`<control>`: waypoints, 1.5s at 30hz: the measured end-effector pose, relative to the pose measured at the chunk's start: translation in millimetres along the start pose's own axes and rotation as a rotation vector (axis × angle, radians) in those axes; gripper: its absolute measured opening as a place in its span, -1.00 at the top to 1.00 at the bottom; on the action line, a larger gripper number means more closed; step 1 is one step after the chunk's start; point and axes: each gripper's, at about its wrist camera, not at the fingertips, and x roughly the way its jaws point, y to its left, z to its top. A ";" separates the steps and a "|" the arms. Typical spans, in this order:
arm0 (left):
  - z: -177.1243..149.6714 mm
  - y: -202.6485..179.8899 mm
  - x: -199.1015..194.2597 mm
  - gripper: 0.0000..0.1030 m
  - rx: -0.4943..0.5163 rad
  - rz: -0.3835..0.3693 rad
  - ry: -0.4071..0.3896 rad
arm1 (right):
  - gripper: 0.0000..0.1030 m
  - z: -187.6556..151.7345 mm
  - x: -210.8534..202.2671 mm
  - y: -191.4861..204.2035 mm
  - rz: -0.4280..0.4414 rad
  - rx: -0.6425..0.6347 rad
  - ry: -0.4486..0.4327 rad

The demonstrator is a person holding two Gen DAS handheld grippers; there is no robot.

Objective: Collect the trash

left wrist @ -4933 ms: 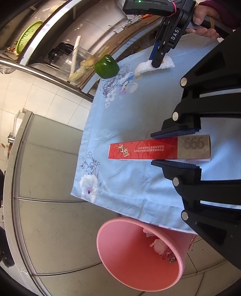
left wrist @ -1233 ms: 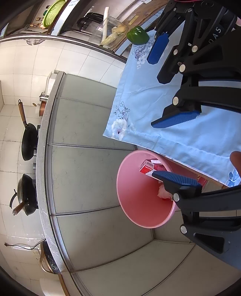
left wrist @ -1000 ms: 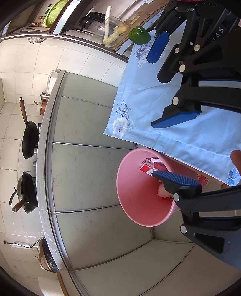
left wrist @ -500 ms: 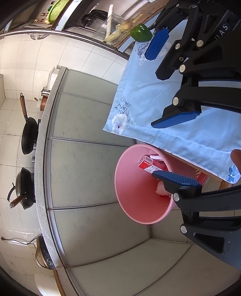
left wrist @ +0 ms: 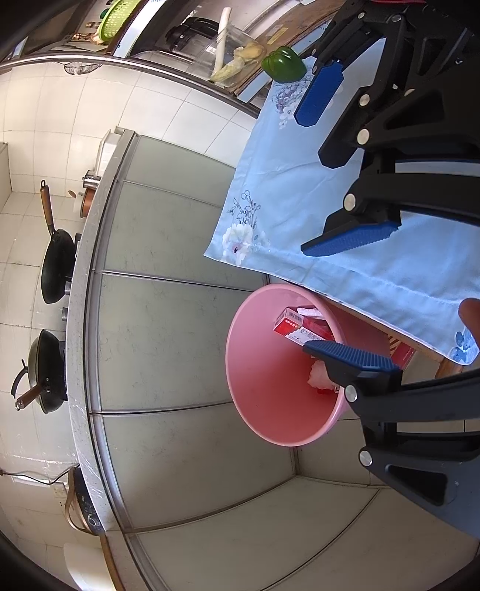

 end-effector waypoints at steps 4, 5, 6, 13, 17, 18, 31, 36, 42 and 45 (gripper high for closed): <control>-0.1 1.7 -1.5 0.10 -0.006 0.003 -0.009 | -0.04 0.3 -0.5 1.9 0.001 -0.003 -0.005; -0.2 2.4 -1.9 0.11 -0.006 0.004 -0.011 | -0.04 0.4 -0.5 2.2 0.001 -0.002 -0.006; -0.3 2.6 -2.4 0.11 -0.005 0.005 -0.013 | -0.04 0.4 -0.5 2.4 0.001 -0.002 -0.007; -1.6 0.6 -4.8 0.12 -0.005 0.008 -0.017 | -0.04 0.7 -0.6 2.4 -0.001 -0.004 -0.008; -2.0 0.2 -5.8 0.12 -0.005 0.009 -0.018 | -0.04 1.1 -0.6 3.3 -0.003 -0.008 -0.007; -1.9 0.2 -5.7 0.12 -0.006 0.009 -0.018 | -0.04 1.2 -0.7 3.5 -0.003 -0.009 -0.007; -3.5 2.6 -6.2 0.13 -0.014 0.013 -0.013 | -0.04 2.5 1.9 8.1 -0.010 -0.011 -0.005; -3.8 4.3 -7.4 0.13 -0.016 0.013 -0.016 | -0.04 3.1 2.4 9.8 -0.015 -0.019 -0.008; -4.6 4.2 -7.1 0.13 -0.016 0.011 -0.015 | -0.04 2.5 2.6 9.4 -0.017 -0.020 -0.008; -4.2 4.7 -7.3 0.13 -0.017 0.012 -0.015 | -0.04 3.3 2.2 9.6 -0.018 -0.020 -0.012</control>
